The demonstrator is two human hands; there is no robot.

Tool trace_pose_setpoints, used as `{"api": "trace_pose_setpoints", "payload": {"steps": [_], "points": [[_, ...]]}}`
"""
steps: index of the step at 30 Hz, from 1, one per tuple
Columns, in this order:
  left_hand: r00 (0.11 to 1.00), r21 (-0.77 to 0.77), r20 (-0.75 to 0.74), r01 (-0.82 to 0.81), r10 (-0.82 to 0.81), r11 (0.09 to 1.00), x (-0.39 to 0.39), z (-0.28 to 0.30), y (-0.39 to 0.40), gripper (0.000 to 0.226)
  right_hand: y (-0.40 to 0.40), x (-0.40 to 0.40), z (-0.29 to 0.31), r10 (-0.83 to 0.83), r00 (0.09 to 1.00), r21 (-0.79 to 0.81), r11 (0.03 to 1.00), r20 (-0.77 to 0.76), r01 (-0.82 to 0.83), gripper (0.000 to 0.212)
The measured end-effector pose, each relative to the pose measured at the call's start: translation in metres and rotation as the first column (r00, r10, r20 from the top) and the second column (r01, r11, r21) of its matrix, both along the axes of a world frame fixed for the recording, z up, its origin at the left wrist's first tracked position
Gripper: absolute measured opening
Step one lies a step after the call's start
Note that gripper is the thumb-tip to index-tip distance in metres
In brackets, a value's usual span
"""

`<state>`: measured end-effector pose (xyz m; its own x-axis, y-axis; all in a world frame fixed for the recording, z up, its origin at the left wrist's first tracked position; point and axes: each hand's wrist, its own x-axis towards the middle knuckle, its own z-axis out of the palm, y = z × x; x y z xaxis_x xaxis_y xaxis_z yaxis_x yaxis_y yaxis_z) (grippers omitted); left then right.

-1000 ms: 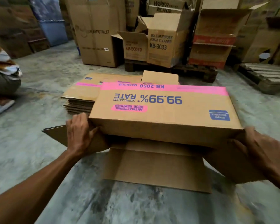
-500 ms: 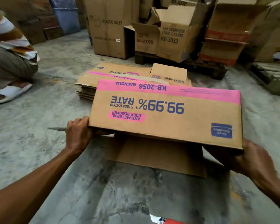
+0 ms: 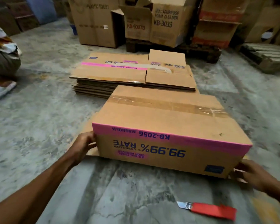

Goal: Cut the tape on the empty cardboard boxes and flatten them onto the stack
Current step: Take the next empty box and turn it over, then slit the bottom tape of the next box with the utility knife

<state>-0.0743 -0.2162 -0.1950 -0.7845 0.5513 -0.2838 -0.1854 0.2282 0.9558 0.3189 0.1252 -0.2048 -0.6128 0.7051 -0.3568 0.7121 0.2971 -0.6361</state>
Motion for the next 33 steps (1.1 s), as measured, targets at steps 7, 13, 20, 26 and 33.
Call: {"api": "trace_pose_setpoints", "payload": {"steps": [7,13,20,26,33], "points": [[1.0,0.009,0.017,-0.022,0.021,1.0,0.007,0.03,0.035,0.014,-0.01,-0.062,0.093,-0.279,0.943,-0.198,0.95,-0.181,0.243,0.067],[0.959,-0.419,-0.272,-0.044,-0.079,0.907,0.019,0.028,0.055,0.049,-0.023,-0.079,0.058,-0.197,0.979,0.202,0.962,0.044,0.184,0.085],[0.893,-0.624,-0.408,-0.122,-0.189,0.772,0.014,0.016,0.06,0.081,-0.059,-0.065,0.049,0.141,0.99,0.841,0.538,-0.011,-0.067,0.019],[0.871,-0.619,-0.452,-0.151,-0.193,0.771,0.012,0.011,0.06,0.082,-0.11,-0.031,-0.012,0.537,0.726,0.538,0.493,0.43,-0.684,0.026],[0.874,-0.598,-0.446,-0.129,-0.194,0.791,0.009,0.006,0.056,0.083,-0.116,-0.028,-0.058,0.472,0.588,0.272,0.579,0.656,-0.768,0.036]]}}
